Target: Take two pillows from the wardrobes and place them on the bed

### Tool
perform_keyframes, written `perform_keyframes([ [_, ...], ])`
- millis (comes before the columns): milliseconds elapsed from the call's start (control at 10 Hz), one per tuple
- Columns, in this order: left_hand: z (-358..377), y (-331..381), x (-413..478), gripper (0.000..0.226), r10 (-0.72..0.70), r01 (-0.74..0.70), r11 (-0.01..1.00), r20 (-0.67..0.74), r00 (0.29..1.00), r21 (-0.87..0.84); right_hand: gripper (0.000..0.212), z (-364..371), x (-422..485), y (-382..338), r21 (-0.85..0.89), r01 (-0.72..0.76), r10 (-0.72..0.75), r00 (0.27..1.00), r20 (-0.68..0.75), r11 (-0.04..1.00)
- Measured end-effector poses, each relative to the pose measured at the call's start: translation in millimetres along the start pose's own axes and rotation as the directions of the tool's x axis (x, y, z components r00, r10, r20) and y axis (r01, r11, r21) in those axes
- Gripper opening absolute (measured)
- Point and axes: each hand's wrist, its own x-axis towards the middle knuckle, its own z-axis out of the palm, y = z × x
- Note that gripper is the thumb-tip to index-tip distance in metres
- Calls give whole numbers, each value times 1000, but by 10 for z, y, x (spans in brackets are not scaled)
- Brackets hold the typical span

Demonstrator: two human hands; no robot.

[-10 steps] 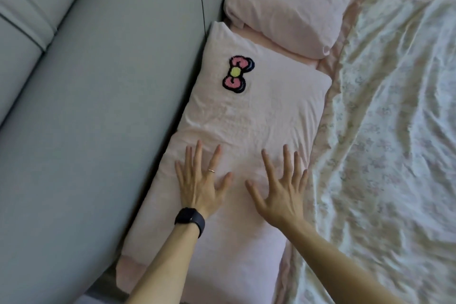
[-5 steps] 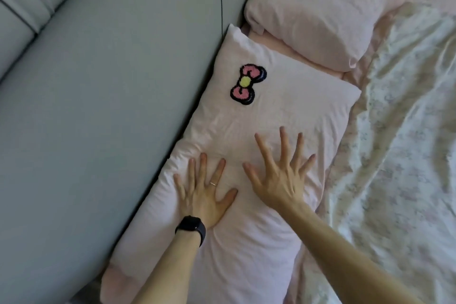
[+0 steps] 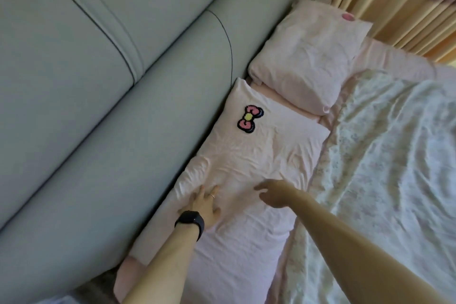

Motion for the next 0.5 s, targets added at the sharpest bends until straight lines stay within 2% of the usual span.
perform_keyframes([
  [100,-314,64,-500,55,-53,54,997,17,998,-64,42,-59,-618,-156,111,69,-69,998,-4,991],
  [200,-621,163,-1050,50,-53,41,992,-100,994,-117,39,-177,-1216,-294,203,171,-154,983,-95,964],
  [300,-862,252,-1645,48,-32,-14,979,-221,975,-202,38,-283,-1732,-426,225,281,-242,953,-184,933],
  [400,-1032,298,-2216,39,-9,-110,957,-404,915,-268,39,-408,-2121,-580,209,379,-327,913,-244,902],
  [500,-1099,241,-2655,35,-6,-152,966,-600,800,-212,36,-556,-2415,-795,138,476,-416,851,-321,869],
])
